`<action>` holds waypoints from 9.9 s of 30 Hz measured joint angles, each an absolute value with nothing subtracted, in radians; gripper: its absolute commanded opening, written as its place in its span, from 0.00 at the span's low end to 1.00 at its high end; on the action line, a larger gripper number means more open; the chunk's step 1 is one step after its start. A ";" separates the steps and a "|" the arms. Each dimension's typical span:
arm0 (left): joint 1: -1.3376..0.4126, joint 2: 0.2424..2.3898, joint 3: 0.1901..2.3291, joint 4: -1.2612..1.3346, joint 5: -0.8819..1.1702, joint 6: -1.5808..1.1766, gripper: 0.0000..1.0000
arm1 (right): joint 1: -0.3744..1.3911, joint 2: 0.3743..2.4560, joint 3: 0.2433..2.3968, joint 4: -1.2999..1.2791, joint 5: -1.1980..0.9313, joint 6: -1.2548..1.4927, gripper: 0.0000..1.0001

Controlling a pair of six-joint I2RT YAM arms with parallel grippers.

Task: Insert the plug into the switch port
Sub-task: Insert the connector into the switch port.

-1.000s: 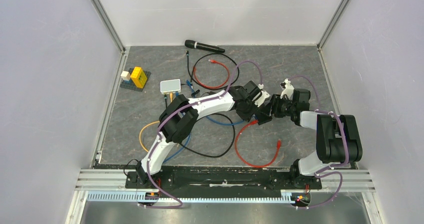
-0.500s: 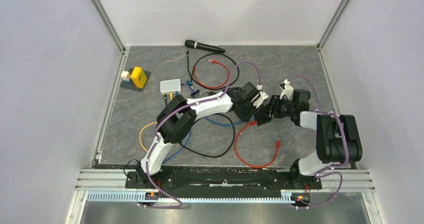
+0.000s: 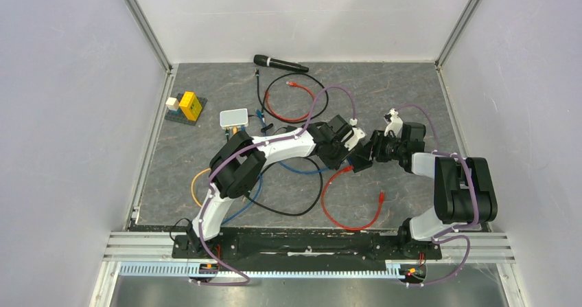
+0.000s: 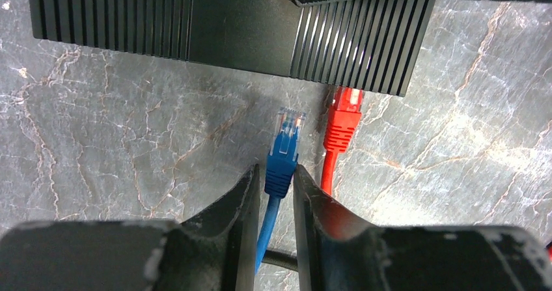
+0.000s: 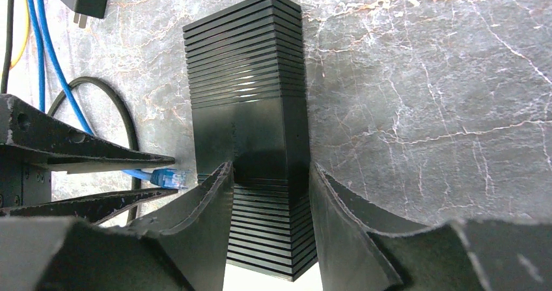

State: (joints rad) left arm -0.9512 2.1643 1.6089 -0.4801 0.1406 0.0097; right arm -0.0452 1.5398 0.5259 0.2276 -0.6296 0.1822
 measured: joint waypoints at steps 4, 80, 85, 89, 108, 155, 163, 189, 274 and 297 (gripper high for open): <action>-0.951 2.160 1.600 -0.471 0.141 0.016 0.32 | -0.045 1.540 0.526 0.228 -0.630 0.182 0.46; -0.965 2.078 1.440 -0.249 0.126 0.084 0.02 | -0.050 1.546 0.526 0.231 -0.641 0.175 0.45; -0.978 2.078 1.433 -0.247 0.103 0.084 0.02 | -0.050 1.547 0.526 0.232 -0.643 0.175 0.45; -0.978 2.078 1.433 -0.241 0.099 0.084 0.02 | -0.050 1.547 0.526 0.232 -0.643 0.175 0.45; -0.989 2.078 1.433 -0.231 0.060 0.084 0.02 | -0.052 1.548 0.519 0.247 -0.655 0.182 0.44; -0.997 2.107 1.448 -0.205 -0.025 0.100 0.02 | -0.042 1.681 0.432 0.622 -0.742 0.263 0.43; -0.994 2.107 1.451 -0.207 -0.025 0.096 0.02 | -0.012 1.670 0.407 0.667 -0.684 0.289 0.42; -0.955 2.105 1.433 -0.170 0.050 -0.017 0.02 | 0.057 1.690 0.232 1.049 -0.482 0.465 0.40; -0.920 1.940 1.108 0.264 0.249 0.368 0.40 | 0.047 1.686 0.541 0.480 -0.683 0.432 0.50; -0.876 1.860 1.044 0.191 0.346 0.419 0.46 | 0.010 1.738 0.688 0.163 -0.849 0.263 0.54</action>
State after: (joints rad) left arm -0.8764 1.8599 1.0435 0.1905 0.3458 0.4194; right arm 0.0105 1.7378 0.6880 0.1627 -0.8490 0.2634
